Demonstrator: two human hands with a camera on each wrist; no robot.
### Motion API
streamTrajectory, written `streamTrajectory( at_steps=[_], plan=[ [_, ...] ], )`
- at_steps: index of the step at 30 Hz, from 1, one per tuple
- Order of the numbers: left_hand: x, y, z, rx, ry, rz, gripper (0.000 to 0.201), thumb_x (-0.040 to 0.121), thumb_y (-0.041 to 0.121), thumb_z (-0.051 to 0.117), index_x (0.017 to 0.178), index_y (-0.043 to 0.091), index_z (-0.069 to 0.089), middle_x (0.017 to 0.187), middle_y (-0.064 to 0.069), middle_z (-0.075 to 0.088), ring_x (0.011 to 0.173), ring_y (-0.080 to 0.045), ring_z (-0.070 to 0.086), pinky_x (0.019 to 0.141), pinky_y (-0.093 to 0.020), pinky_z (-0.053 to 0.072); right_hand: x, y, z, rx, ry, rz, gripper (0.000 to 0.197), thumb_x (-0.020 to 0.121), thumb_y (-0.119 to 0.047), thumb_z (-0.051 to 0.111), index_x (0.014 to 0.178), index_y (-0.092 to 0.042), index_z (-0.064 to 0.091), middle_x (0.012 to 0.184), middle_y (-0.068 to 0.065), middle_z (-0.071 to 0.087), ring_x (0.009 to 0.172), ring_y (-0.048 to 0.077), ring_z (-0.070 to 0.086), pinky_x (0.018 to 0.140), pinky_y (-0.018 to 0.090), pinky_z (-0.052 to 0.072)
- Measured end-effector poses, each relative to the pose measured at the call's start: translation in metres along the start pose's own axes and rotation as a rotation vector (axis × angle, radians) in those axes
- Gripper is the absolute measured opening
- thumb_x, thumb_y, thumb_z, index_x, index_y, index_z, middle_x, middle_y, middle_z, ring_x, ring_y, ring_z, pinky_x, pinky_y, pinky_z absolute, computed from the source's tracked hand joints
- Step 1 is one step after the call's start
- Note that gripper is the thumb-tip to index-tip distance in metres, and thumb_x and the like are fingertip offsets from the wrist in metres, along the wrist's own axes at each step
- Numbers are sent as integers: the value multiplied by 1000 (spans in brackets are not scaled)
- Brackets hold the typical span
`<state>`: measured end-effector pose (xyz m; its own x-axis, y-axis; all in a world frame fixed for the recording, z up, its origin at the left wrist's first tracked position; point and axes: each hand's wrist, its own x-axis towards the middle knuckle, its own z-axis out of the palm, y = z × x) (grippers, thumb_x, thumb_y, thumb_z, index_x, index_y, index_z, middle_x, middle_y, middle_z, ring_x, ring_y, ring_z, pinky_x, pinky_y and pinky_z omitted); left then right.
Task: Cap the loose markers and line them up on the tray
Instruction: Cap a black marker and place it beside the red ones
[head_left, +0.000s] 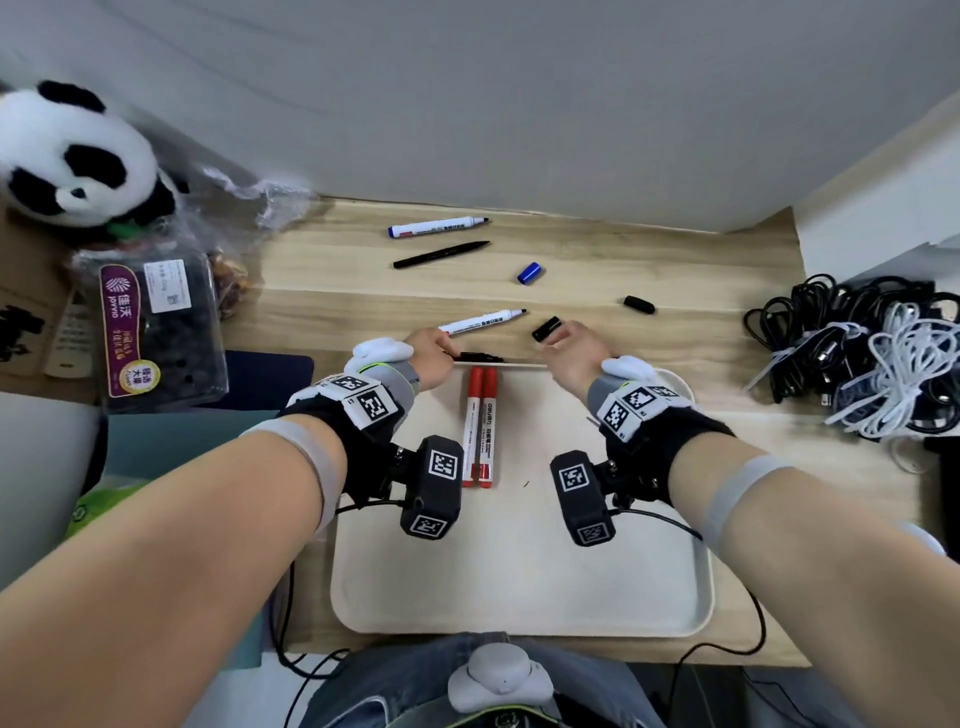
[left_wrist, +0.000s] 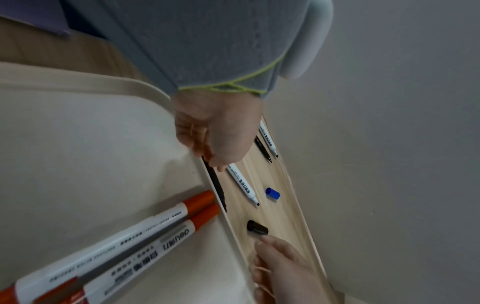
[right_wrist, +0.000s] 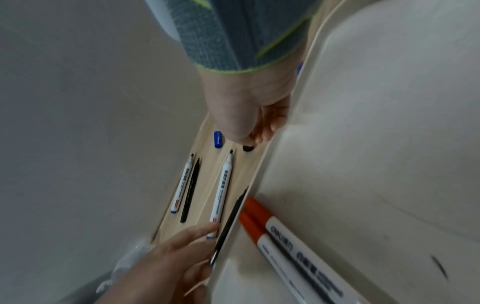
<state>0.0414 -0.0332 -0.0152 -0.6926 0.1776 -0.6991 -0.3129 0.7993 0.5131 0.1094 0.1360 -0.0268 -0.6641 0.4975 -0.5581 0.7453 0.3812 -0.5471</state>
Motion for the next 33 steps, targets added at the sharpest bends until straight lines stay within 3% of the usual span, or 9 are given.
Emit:
streamTrajectory(
  at_steps=[2,6,9,13,16,21,27,30,33],
  plan=[
    [8,-4,-3,67,28,37,36,89,-3,40,101,12,70,97,-3,61,77,-20,50,51,-20,37,7,3,-13,-18,-6,-3,14,85,-20,54,99,-20,54,78,1,58,60,21,53,51,24,40],
    [18,-5,-6,115,34,57,32,91,0,46,103,15,72,110,1,68,88,-16,56,79,-22,45,18,6,-20,-29,-15,-35,27,84,-20,54,111,-24,57,71,-1,54,51,14,45,46,23,35],
    [22,-7,-7,217,50,57,29,92,8,52,112,16,71,116,-3,69,84,-17,55,73,-20,42,22,3,-20,-50,-35,-70,23,85,-24,55,108,-29,57,65,-4,51,51,12,44,45,24,34],
    [25,-5,-6,287,48,95,28,92,12,54,116,16,68,121,-6,67,87,-20,57,71,-19,37,30,4,-14,-122,-26,-102,25,84,-14,55,106,-23,64,89,-2,60,65,16,52,53,22,36],
    [28,-3,-5,332,65,89,25,91,18,59,115,19,67,111,-5,67,83,-21,55,72,-22,37,36,9,-10,-178,-56,-85,21,83,-19,61,104,-23,64,91,-6,58,79,17,55,67,22,40],
    [29,0,-4,337,63,84,25,89,20,63,113,16,68,95,-1,59,80,-20,52,56,-23,35,37,7,-3,-257,-78,-174,23,81,-30,67,103,-22,63,97,-3,55,83,17,52,69,25,36],
    [25,1,-6,328,106,160,25,90,20,62,113,13,68,124,-11,56,104,-30,59,78,-25,39,35,5,-2,-228,-88,-192,17,86,-23,63,101,-16,61,99,-2,55,82,17,52,64,25,35],
    [20,1,-8,290,120,161,25,90,21,61,113,14,67,125,-11,52,97,-29,57,77,-26,39,29,5,-1,4,-64,-156,21,88,-18,59,108,-13,58,85,-6,56,78,16,53,66,23,40],
    [16,3,-9,290,116,172,24,90,22,61,112,14,68,124,-12,52,94,-26,54,78,-27,39,24,3,1,187,-61,-161,28,92,-11,53,119,-17,57,75,-2,51,63,11,48,47,8,38]
  ],
)
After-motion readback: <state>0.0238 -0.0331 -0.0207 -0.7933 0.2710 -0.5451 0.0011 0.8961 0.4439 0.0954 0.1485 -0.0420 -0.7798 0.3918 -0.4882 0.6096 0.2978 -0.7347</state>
